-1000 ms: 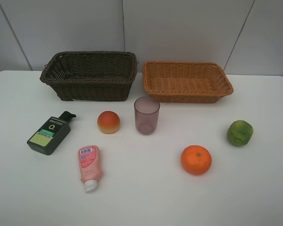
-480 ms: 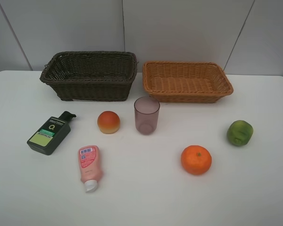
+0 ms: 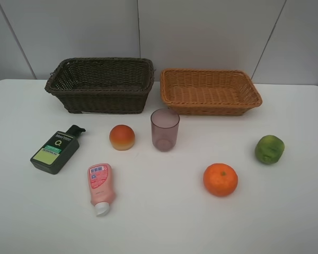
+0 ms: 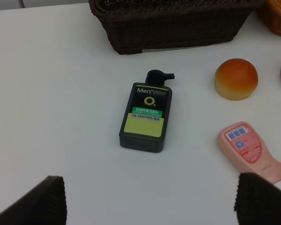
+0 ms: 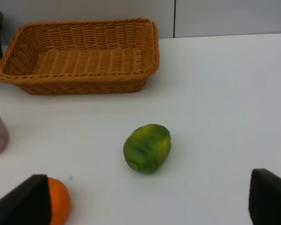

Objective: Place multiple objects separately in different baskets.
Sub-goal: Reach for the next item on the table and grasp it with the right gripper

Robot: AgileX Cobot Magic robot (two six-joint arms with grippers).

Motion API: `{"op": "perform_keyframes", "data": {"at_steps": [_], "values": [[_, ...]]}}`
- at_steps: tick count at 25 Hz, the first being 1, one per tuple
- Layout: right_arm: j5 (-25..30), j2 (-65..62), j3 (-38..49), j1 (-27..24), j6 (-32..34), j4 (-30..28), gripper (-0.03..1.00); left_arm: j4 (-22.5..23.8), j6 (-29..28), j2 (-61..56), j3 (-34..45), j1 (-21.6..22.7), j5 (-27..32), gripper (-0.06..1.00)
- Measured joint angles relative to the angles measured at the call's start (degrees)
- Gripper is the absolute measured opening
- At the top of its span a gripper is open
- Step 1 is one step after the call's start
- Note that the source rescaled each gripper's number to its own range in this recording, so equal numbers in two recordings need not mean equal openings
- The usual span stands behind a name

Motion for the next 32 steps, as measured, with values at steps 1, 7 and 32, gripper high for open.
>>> {"op": "perform_keyframes", "data": {"at_steps": [1,7,32], "values": [[0.00,0.00,0.00,0.00,0.00,0.00,0.72,0.00,0.00,0.00,0.00,0.00,0.00,0.93],[0.00,0.00,0.00,0.00,0.00,0.00,0.72,0.00,0.00,0.00,0.00,0.00,0.00,0.93],[-1.69,62.56,-17.55,7.29,0.00,-1.47,0.73,0.00,0.00,0.00,0.00,0.00,0.00,0.93]]}}
